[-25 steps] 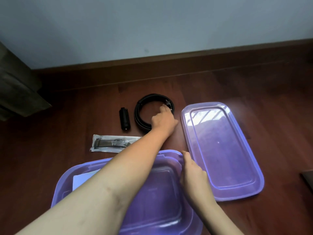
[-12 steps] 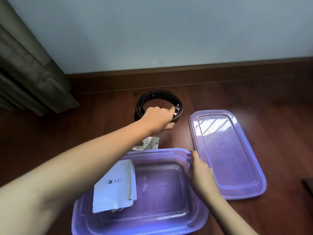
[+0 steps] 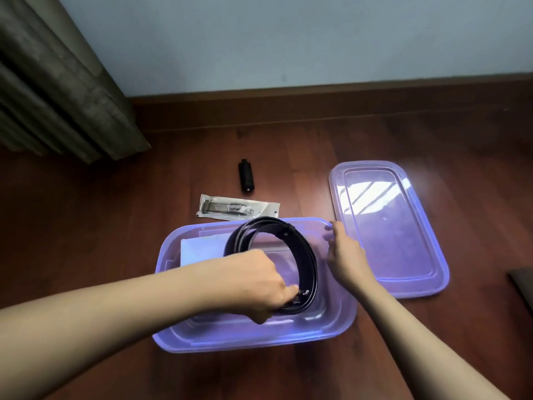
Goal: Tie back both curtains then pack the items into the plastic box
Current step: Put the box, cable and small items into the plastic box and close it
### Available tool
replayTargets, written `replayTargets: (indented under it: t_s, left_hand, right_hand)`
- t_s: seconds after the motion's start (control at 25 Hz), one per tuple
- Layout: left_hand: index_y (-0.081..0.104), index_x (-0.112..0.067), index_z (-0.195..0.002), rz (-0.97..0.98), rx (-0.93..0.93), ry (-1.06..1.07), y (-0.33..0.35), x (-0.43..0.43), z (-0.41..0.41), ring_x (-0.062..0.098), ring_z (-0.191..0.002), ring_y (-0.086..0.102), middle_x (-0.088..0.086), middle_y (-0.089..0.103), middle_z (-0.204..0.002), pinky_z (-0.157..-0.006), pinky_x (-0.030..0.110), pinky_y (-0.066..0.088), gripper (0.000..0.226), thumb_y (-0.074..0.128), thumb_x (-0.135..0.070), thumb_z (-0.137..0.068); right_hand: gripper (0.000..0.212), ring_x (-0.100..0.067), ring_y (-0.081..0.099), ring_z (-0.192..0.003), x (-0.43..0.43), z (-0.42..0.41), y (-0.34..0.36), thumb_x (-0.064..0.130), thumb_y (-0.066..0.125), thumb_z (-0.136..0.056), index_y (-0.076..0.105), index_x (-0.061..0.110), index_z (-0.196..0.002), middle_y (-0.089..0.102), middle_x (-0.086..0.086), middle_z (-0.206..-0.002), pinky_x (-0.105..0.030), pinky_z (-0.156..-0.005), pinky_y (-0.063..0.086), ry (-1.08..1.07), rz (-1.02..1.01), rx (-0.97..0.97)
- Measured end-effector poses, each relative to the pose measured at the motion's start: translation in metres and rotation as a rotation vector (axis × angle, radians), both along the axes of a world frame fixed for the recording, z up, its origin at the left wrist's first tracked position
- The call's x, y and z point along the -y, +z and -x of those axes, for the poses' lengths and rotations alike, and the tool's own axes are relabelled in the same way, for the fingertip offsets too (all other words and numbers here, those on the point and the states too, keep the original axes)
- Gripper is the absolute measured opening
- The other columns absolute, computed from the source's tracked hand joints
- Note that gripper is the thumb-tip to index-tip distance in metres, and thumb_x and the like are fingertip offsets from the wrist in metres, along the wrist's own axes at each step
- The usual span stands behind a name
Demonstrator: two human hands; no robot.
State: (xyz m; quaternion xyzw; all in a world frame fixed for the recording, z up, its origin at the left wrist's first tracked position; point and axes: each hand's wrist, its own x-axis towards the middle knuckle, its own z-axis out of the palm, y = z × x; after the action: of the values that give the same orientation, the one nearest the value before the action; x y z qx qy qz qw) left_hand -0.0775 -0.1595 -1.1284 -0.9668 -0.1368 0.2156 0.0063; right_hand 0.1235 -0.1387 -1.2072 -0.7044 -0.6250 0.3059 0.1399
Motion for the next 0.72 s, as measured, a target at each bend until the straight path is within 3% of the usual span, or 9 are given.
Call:
replayTargets:
  t_s: [0.08,0.2,0.32,0.52,0.6,0.72]
  left_hand:
    - [0.05,-0.003,-0.121,0.031,-0.106,0.021,-0.013,-0.005,-0.018,0.033,-0.066,0.059,0.01,0.07,-0.084,-0.043,0.025,0.02,0.042,0.052,-0.02,-0.083]
    - [0.041,-0.008,-0.134,-0.006,-0.066,0.007,-0.033,-0.013,-0.028,0.034,-0.079,0.063,0.01,0.07,-0.096,-0.051,0.03,0.029,0.049,0.051,-0.022,-0.088]
    - [0.026,-0.015,-0.146,-0.012,-0.011,-0.041,-0.057,-0.019,-0.023,0.032,-0.087,0.062,0.007,0.068,-0.106,-0.05,0.029,0.025,0.058,0.047,-0.025,-0.093]
    - [0.015,-0.018,-0.15,0.043,-0.007,-0.028,-0.071,-0.02,-0.011,0.032,-0.098,0.056,0.011,0.063,-0.113,-0.06,0.034,0.031,0.06,0.043,-0.032,-0.098]
    - [0.018,-0.019,-0.149,0.088,-0.011,0.015,-0.072,-0.021,-0.007,0.033,-0.093,0.057,0.014,0.064,-0.104,-0.059,0.036,0.034,0.062,0.048,-0.034,-0.096]
    - [0.045,-0.012,-0.129,0.095,0.033,0.037,-0.076,-0.02,-0.002,0.031,-0.08,0.062,0.012,0.066,-0.086,-0.062,0.036,0.042,0.053,0.061,-0.038,-0.086]
  right_hand:
    - [0.03,-0.035,0.057,-0.106,0.001,0.0,0.001,0.014,0.036,-0.094,0.041,0.013,-0.124,0.061,-0.006,-0.125,-0.031,-0.076,0.033,0.003,-0.003,0.01]
    - [0.032,-0.035,0.057,-0.105,0.001,0.0,-0.002,0.008,0.036,-0.092,0.04,0.014,-0.124,0.061,-0.005,-0.126,-0.031,-0.074,0.033,0.002,-0.004,0.029]
    - [0.036,-0.035,0.057,-0.105,-0.001,0.001,-0.006,0.001,0.034,-0.09,0.04,0.014,-0.123,0.061,-0.004,-0.126,-0.032,-0.074,0.033,-0.002,-0.01,0.054]
    - [0.039,-0.034,0.057,-0.106,-0.001,0.001,-0.008,-0.001,0.033,-0.09,0.041,0.014,-0.125,0.062,-0.004,-0.124,-0.031,-0.073,0.03,-0.014,-0.018,0.076]
    - [0.039,-0.033,0.058,-0.106,-0.001,0.001,-0.008,-0.001,0.033,-0.09,0.041,0.015,-0.125,0.062,-0.004,-0.124,-0.03,-0.073,0.03,-0.019,-0.028,0.075]
    - [0.036,-0.034,0.058,-0.104,-0.001,0.001,-0.007,0.001,0.034,-0.091,0.042,0.014,-0.123,0.063,-0.005,-0.122,-0.029,-0.072,0.03,-0.018,-0.039,0.078]
